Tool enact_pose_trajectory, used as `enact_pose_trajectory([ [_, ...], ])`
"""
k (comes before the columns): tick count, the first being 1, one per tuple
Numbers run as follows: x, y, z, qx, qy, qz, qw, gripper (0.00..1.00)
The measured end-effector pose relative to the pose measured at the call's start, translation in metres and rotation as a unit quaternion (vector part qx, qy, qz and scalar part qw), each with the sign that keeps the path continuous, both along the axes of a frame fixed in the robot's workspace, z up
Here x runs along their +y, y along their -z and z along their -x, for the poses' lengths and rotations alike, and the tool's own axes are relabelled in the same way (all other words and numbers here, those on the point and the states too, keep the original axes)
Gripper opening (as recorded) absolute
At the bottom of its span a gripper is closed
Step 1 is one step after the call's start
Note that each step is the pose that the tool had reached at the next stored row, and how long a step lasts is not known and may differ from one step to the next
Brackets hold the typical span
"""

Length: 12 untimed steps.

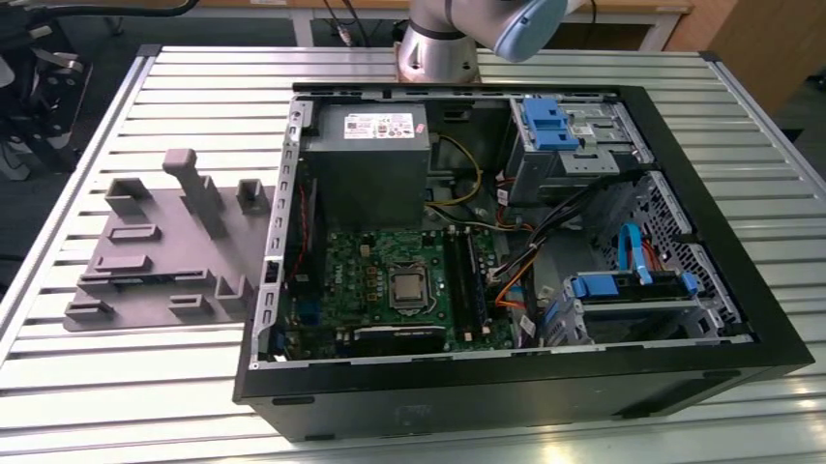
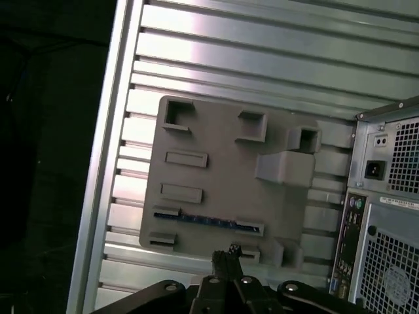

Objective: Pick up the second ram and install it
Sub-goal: 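Pick up the second ram and move it above second insertion slot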

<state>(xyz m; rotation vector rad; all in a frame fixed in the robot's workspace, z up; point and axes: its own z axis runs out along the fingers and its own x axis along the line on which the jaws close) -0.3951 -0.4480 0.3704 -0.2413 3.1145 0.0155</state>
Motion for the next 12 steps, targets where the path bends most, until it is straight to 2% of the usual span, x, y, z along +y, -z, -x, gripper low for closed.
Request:
enact_pose_trajectory([
  [3, 0.0, 0.0002, 0.0, 0.0, -0.025, 0.0, 0.9997, 0.11],
  [6, 0.0, 0.0006, 0.0, 0.0, -0.05, 0.0, 0.9988, 0.11],
  [9, 0.0, 0.001, 0.0, 0.0, -0.075, 0.0002, 0.9972, 0.11],
  [12, 0.0, 0.0013, 0.0, 0.0, -0.1, 0.0002, 0.995, 0.11],
])
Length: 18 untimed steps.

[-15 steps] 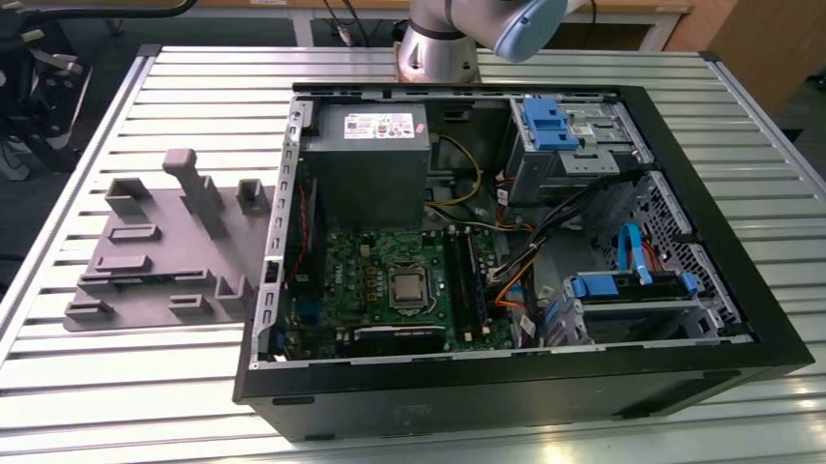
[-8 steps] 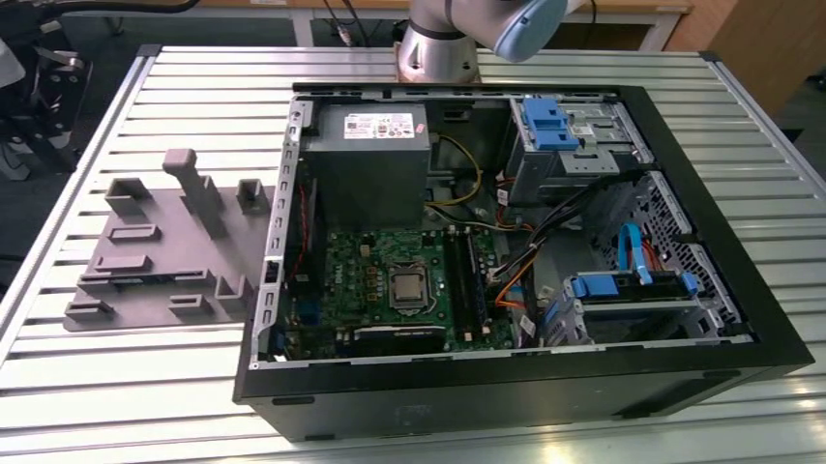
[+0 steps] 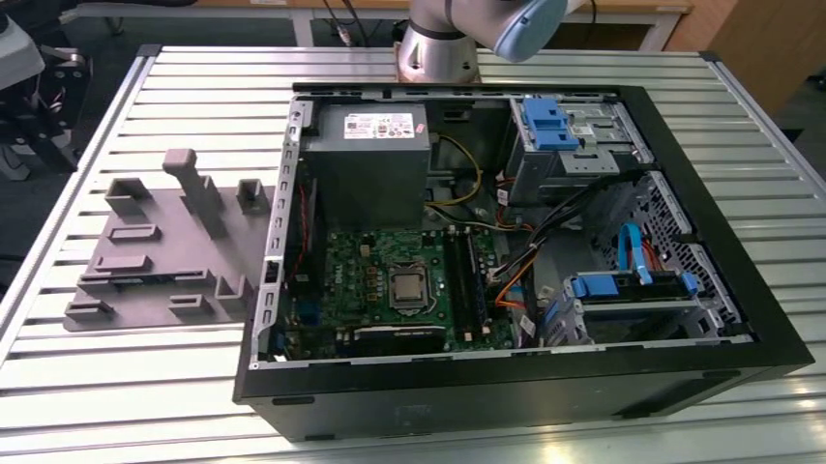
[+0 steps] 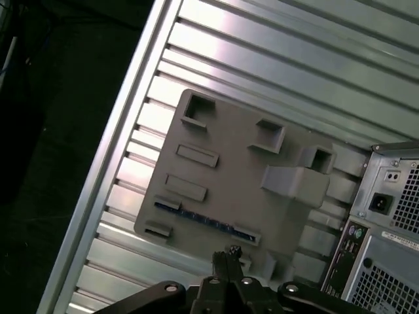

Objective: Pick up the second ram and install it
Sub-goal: 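Pick up the second ram and move it above second insertion slot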

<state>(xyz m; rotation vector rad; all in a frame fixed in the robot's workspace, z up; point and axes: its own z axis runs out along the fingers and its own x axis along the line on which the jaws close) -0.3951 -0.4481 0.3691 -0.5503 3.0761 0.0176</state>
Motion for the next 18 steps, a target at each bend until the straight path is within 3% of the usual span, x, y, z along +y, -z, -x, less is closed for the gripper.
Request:
enact_pose_trajectory([
  [9, -0.0001, 0.0008, 0.0, 0.0, -0.058, 0.0002, 0.9983, 0.11],
  [18, -0.0001, 0.0017, 0.0, 0.0, -0.113, 0.0003, 0.9936, 0.11],
])
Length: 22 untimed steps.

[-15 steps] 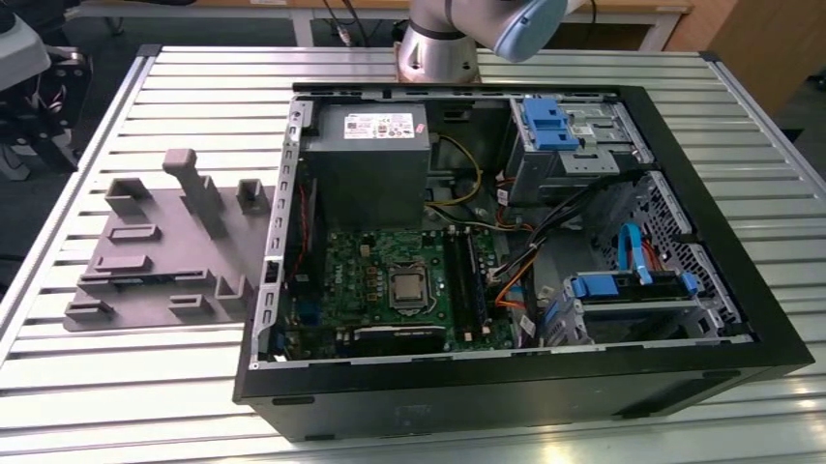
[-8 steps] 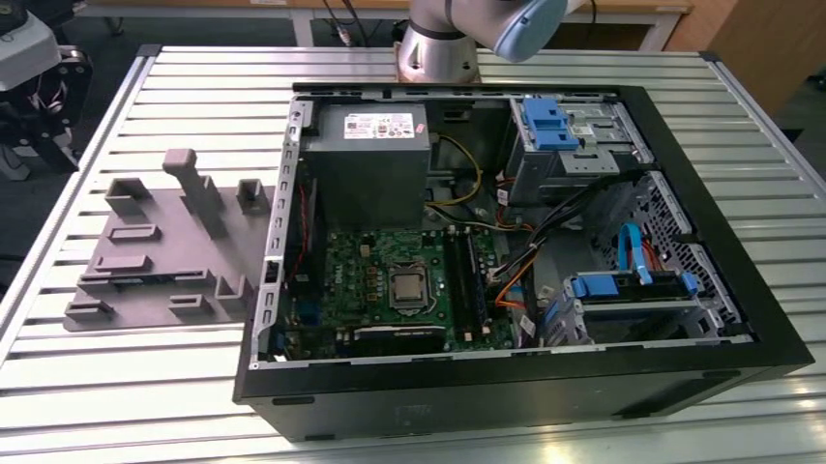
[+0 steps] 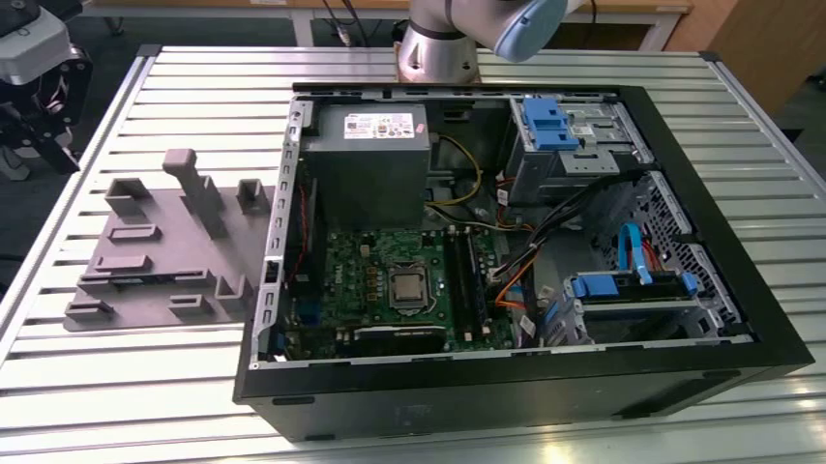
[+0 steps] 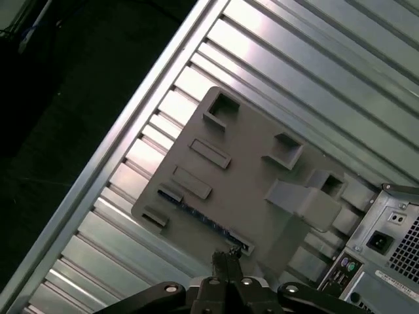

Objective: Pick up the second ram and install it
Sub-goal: 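Pick up the second ram and move it above second insertion slot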

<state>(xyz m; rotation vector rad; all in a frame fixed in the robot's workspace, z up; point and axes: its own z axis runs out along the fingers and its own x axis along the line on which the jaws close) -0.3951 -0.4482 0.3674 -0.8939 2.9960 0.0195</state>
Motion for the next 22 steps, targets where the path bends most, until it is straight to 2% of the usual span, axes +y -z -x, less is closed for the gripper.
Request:
enact_pose_trajectory([
  [6, -0.0001, 0.0008, 0.0, 0.0, -0.038, 0.0, 0.9993, 0.11],
  [12, -0.0001, 0.0018, 0.0, 0.0, -0.079, 0.0, 0.9969, 0.11],
  [17, -0.0001, 0.0031, 0.0, 0.0, -0.117, 0.0, 0.9931, 0.11],
  [22, -0.0001, 0.0045, 0.0, -0.0002, -0.156, 0.0001, 0.9877, 0.11],
])
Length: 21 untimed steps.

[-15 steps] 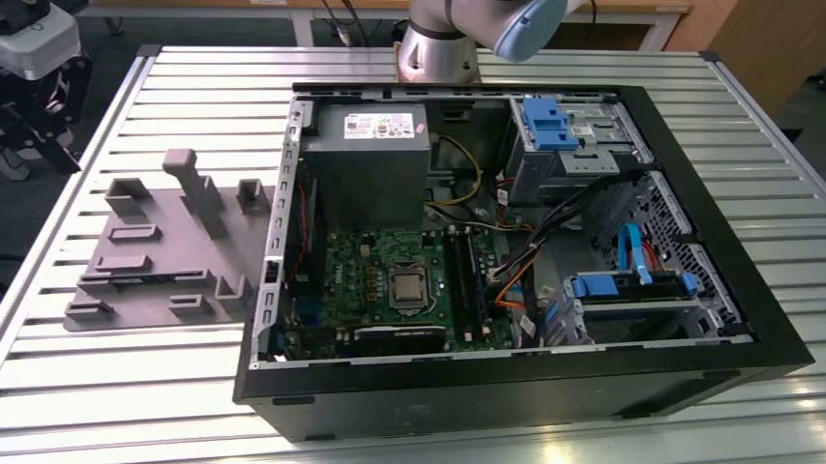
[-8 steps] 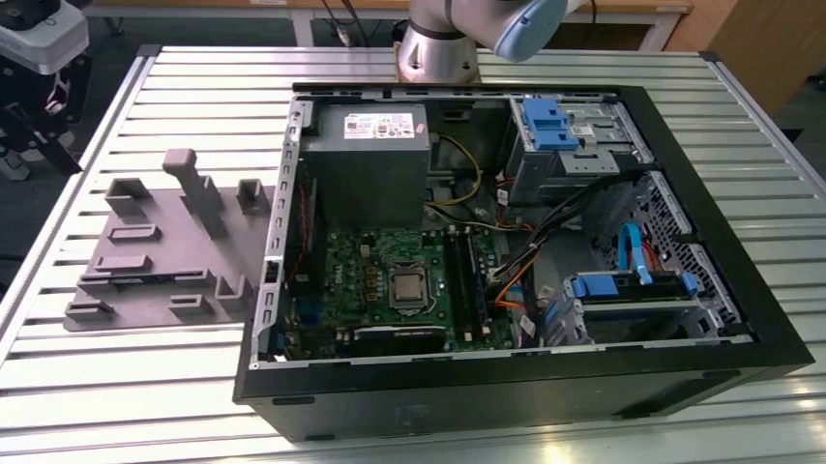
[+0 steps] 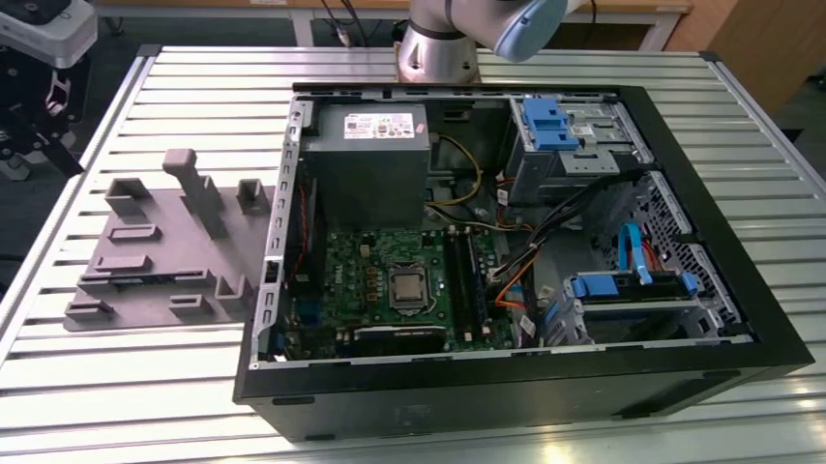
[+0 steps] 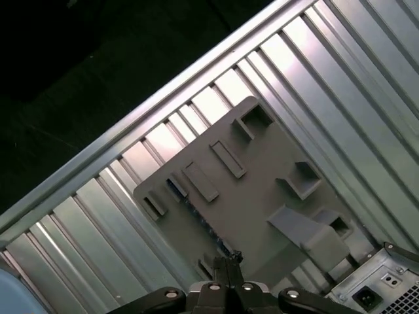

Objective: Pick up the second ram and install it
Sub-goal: 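Pick up the second ram and move it above second insertion slot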

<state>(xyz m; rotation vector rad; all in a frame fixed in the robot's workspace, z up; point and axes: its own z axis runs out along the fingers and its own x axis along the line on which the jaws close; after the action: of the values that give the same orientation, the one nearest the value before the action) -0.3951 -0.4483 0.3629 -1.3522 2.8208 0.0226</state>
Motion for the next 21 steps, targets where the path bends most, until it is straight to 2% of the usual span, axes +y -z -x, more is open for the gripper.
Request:
enact_pose_trajectory([
  [6, 0.0, 0.0017, 0.0, -0.0004, -0.044, 0.0, 0.999, 0.11],
  [12, 0.0, 0.0033, 0.0, -0.0008, -0.088, 0.0, 0.9961, 0.11],
  [15, 0.0, 0.0043, 0.0, -0.0008, -0.112, 0.0, 0.9937, 0.11],
  [21, 0.0, 0.0071, 0.0, -0.0009, -0.162, 0.0, 0.9867, 0.11],
])
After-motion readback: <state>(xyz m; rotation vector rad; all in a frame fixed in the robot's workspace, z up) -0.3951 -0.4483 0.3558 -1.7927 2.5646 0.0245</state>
